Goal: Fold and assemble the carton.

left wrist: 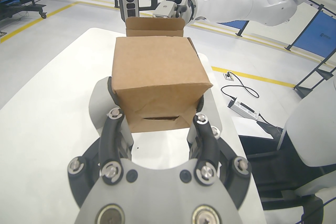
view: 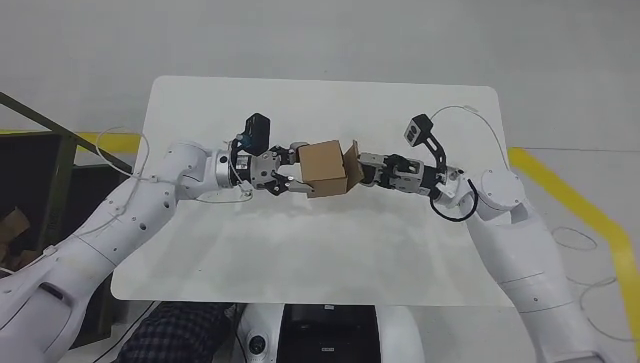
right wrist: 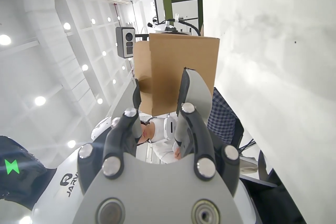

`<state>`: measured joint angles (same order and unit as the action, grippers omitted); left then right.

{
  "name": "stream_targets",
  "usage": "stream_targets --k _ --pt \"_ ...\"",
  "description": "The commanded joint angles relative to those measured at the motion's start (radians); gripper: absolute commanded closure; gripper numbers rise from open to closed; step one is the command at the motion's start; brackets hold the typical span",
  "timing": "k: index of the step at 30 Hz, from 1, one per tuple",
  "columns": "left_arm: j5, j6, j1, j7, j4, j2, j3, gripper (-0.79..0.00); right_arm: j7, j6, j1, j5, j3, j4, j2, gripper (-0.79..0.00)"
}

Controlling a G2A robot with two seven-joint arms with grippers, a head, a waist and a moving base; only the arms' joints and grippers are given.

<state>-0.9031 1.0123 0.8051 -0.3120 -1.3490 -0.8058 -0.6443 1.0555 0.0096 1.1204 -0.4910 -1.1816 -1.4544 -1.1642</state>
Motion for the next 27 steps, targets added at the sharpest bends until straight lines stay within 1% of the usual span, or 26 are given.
stream_targets --k 1,7,10,15,18,27 --pt "0.003 0.000 0.001 0.005 0.000 -0.001 -0.001 -0.219 0.000 0.007 -0.002 0.016 0.002 -0.006 0.002 -0.277" --pt "0.007 0.000 0.002 0.012 -0.003 -0.002 -0.005 -0.215 -0.011 0.024 -0.004 0.068 0.004 -0.028 0.007 -0.252" --pt "0.007 0.000 0.003 0.013 -0.005 -0.002 -0.007 -0.215 -0.016 0.025 -0.002 0.072 0.004 -0.035 0.009 -0.219" --pt "0.004 0.000 0.006 0.012 -0.006 -0.002 -0.011 -0.219 -0.036 0.011 0.006 0.062 -0.001 -0.041 0.010 -0.188" --pt "0.003 0.000 0.007 0.012 -0.007 -0.003 -0.013 -0.222 -0.050 0.011 0.010 0.082 0.000 -0.051 0.011 -0.191" --pt "-0.002 0.000 0.011 0.022 -0.012 -0.003 -0.021 -0.222 -0.085 0.027 0.014 0.143 0.008 -0.098 0.016 -0.157"
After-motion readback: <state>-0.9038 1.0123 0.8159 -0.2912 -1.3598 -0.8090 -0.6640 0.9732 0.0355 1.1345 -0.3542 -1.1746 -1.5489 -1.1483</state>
